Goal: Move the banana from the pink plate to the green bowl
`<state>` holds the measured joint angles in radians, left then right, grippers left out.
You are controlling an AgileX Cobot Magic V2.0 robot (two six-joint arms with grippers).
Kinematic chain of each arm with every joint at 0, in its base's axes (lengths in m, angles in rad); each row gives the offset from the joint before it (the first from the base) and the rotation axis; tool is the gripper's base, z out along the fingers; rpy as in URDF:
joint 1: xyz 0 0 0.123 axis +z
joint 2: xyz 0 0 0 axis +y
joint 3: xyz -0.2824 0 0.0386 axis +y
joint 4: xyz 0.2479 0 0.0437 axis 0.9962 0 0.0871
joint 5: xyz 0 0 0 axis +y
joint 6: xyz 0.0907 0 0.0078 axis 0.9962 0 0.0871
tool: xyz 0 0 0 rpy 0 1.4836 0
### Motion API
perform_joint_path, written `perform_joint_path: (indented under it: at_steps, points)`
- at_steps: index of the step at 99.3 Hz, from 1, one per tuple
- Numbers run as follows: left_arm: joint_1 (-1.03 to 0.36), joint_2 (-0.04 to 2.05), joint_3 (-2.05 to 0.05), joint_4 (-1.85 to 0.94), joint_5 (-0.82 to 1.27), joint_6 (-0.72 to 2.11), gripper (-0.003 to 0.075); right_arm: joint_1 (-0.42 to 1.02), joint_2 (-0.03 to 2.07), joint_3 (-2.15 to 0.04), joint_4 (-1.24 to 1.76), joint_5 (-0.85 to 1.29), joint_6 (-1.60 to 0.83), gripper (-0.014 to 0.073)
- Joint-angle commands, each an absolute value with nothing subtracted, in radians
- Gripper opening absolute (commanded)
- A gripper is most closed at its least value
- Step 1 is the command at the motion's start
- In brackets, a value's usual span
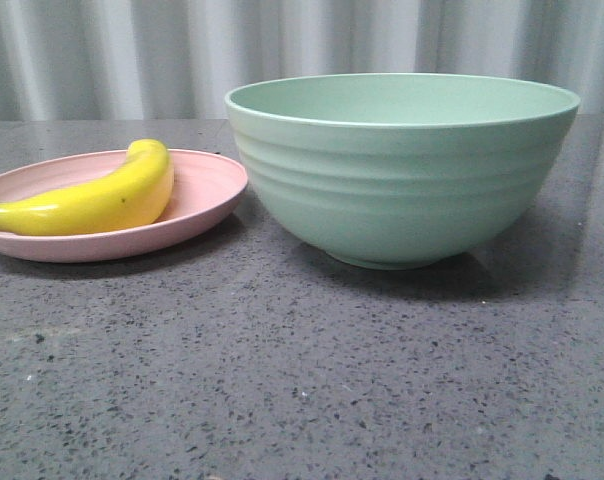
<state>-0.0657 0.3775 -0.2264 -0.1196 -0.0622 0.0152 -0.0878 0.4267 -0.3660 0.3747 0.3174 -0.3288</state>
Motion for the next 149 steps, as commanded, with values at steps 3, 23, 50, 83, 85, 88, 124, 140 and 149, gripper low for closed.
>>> perform_joint_path:
  at_steps: [3,23,50,83,85,88,124,140,149]
  points:
    - [-0.066,0.428,-0.263,-0.128,-0.209,0.009,0.0229,-0.092,0.475,-0.403,0.413,0.238,-0.340,-0.0053]
    - [-0.068,0.506,-0.274,-0.128,-0.316,0.007,0.0431,-0.092,0.484,-0.403,0.451,0.238,-0.340,-0.0053]
    - [-0.237,0.735,-0.432,-0.128,-0.160,0.007,0.0427,-0.092,0.484,-0.403,0.461,0.238,-0.340,-0.0053]
    - [-0.505,1.098,-0.640,-0.128,-0.045,0.007,0.0427,-0.092,0.484,-0.403,0.471,0.238,-0.340,-0.0053]
    - [-0.515,1.119,-0.655,-0.128,-0.030,0.007,0.0427,-0.092,0.484,-0.403,0.477,0.238,-0.340,-0.0053]
    - [-0.528,1.146,-0.673,-0.128,-0.006,0.007,0.0427,-0.092,0.484,-0.403,0.483,0.238,-0.340,-0.0053]
    - [-0.570,1.353,-0.821,-0.128,0.183,0.007,0.0427,-0.092,0.484,-0.403,0.555,0.238,-0.340,-0.0053]
    - [-0.570,1.378,-0.837,-0.128,0.206,0.007,0.0405,-0.092,0.484,-0.403,0.555,0.238,-0.340,-0.0053]
    - [-0.570,1.383,-0.837,-0.128,0.206,0.007,0.0356,-0.092,0.484,-0.403,0.555,0.238,-0.340,-0.0053]
